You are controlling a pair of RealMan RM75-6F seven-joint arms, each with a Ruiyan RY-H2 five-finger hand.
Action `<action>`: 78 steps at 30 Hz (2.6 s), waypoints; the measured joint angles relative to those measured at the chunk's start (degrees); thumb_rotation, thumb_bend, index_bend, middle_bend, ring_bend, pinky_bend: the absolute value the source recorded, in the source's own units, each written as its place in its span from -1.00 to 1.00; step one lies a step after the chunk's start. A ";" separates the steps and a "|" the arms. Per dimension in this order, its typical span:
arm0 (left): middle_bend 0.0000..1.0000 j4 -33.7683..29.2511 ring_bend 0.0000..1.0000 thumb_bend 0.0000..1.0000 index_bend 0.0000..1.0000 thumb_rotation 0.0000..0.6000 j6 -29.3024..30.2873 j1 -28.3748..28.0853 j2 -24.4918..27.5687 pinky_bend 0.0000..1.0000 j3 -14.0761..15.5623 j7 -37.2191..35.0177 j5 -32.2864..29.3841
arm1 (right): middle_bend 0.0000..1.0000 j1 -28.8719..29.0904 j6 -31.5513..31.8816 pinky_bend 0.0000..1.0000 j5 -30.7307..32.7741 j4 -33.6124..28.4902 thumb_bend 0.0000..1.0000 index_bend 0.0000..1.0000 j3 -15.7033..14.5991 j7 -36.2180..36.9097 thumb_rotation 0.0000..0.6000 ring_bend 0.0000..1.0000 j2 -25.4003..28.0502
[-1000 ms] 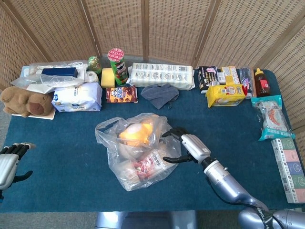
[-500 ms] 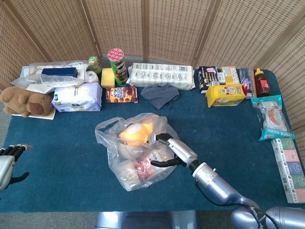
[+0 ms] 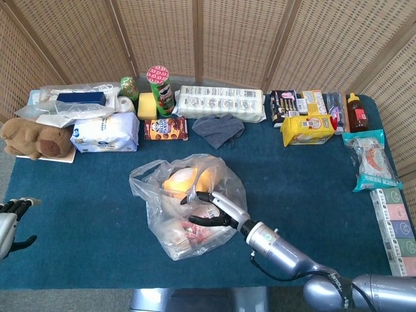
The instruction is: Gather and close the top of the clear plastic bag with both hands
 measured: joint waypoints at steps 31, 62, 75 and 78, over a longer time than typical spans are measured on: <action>-0.43 -1.26 -0.50 -0.68 -0.47 1.00 -1.69 -1.53 -0.93 -0.47 -0.35 2.38 -0.28 | -0.08 -13.35 -22.52 -0.34 2.35 -2.22 -0.77 -0.08 25.11 37.05 -0.30 -0.21 5.27; -0.43 -5.10 -0.50 -0.68 -0.47 1.00 -0.62 -3.52 -0.62 -0.47 -1.27 5.58 3.00 | 0.34 -26.46 -39.59 0.47 22.38 1.05 -0.66 0.15 46.78 39.01 -0.30 0.43 3.65; -0.43 -7.32 -0.50 -0.68 -0.47 1.00 0.72 -4.15 0.50 -0.47 -1.62 6.60 5.25 | 0.38 -31.40 -41.61 0.53 29.07 -0.91 -0.60 0.21 53.47 35.48 -0.23 0.49 5.50; -0.43 -7.90 -0.50 -0.68 -0.47 1.00 0.88 -4.23 0.76 -0.47 -1.70 6.96 5.36 | 0.38 -31.84 -42.66 0.53 30.51 -0.69 -0.60 0.21 54.87 34.75 -0.19 0.49 5.34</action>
